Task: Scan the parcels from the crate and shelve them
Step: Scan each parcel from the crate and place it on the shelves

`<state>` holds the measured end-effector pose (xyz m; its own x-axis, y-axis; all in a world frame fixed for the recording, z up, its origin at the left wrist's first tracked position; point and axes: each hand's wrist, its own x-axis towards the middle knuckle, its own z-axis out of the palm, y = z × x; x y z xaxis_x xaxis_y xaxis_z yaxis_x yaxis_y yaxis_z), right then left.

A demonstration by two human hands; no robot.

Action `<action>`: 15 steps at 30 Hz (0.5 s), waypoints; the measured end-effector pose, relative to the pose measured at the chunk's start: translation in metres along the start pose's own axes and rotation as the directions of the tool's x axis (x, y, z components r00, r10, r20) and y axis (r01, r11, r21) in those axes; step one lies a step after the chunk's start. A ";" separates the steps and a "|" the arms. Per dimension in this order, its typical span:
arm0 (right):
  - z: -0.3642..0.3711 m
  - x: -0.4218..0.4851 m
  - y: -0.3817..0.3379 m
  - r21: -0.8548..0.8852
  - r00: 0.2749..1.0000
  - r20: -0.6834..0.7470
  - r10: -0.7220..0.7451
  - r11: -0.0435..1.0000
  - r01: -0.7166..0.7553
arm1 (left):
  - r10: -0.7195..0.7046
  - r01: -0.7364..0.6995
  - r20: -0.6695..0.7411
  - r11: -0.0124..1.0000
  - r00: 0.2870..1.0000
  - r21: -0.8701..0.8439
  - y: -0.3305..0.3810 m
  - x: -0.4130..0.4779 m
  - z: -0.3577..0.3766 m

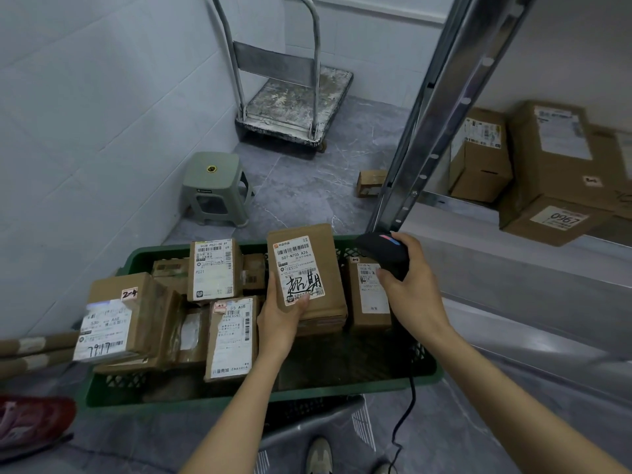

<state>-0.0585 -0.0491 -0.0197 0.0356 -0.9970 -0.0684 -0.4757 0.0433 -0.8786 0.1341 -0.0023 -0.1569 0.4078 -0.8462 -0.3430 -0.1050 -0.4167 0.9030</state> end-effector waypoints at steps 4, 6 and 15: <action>-0.005 -0.006 -0.014 0.021 1.000 -0.009 -0.023 1.000 0.023 | 0.062 -0.062 -0.023 0.998 0.998 0.005 0.020 -0.006 0.001; -0.011 -0.009 -0.021 0.033 0.999 -0.010 -0.037 0.999 0.037 | 0.097 -0.098 -0.029 0.995 0.995 -0.010 0.031 -0.011 0.002; -0.066 -0.047 -0.040 0.061 0.987 -0.092 -0.135 0.988 0.141 | 0.258 -0.256 -0.051 0.966 0.965 0.033 0.070 -0.058 0.020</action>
<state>-0.0991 -0.0081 0.0498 0.0181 -0.9954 0.0944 -0.4116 -0.0935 -0.9066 0.0853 0.0110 -0.0785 0.4125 -0.9070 -0.0853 -0.2362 -0.1969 0.9515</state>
